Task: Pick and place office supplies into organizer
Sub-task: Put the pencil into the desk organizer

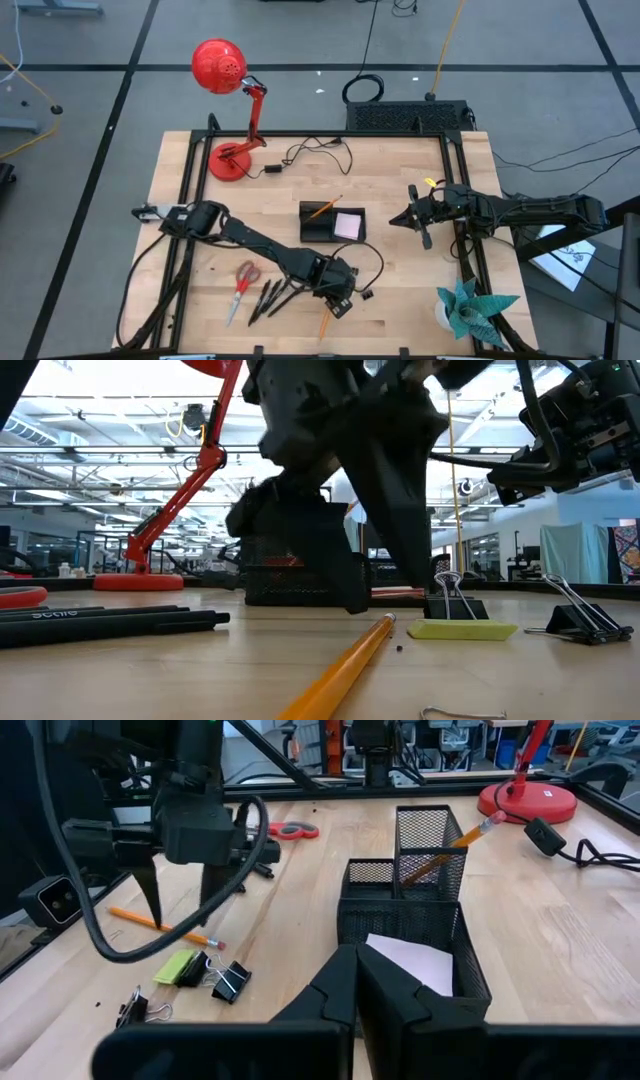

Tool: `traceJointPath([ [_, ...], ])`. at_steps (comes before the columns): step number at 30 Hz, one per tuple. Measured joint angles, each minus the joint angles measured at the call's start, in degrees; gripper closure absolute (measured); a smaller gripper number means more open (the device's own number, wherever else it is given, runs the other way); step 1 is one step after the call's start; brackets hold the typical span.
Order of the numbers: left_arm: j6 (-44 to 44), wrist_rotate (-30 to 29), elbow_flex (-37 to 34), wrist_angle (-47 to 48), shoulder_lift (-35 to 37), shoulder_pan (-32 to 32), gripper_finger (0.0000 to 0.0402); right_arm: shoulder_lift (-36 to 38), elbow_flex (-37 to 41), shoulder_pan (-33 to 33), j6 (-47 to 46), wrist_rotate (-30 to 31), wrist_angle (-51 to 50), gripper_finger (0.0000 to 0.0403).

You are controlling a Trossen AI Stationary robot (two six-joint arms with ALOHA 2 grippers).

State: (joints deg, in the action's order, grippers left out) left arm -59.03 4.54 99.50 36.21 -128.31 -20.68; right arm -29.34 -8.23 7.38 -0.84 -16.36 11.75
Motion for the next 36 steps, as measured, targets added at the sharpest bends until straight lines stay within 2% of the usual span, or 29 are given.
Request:
traceJointPath([
  [6, 1.5, -0.8, 0.0, 0.4, -0.6, 0.7, 0.0204, 0.0, 0.0, 0.0, 0.0, 0.0, 0.0, 0.0399],
  [25, 2.0, 1.8, 0.5, 4.3, -4.9, 0.3, 0.0204, -0.6, 0.0, 0.0, 0.2, 0.1, 0.0, 0.0399],
  [33, -1.1, -1.8, 0.5, 3.6, -4.9, -0.2, 0.0205, -0.6, 0.0, 0.0, 0.5, 0.1, 0.2, 0.0399],
  [36, -2.8, -2.7, 0.6, 3.7, -5.8, -0.3, 0.0217, -0.6, 0.0, 0.0, 1.6, 0.1, 0.5, 0.0399],
])
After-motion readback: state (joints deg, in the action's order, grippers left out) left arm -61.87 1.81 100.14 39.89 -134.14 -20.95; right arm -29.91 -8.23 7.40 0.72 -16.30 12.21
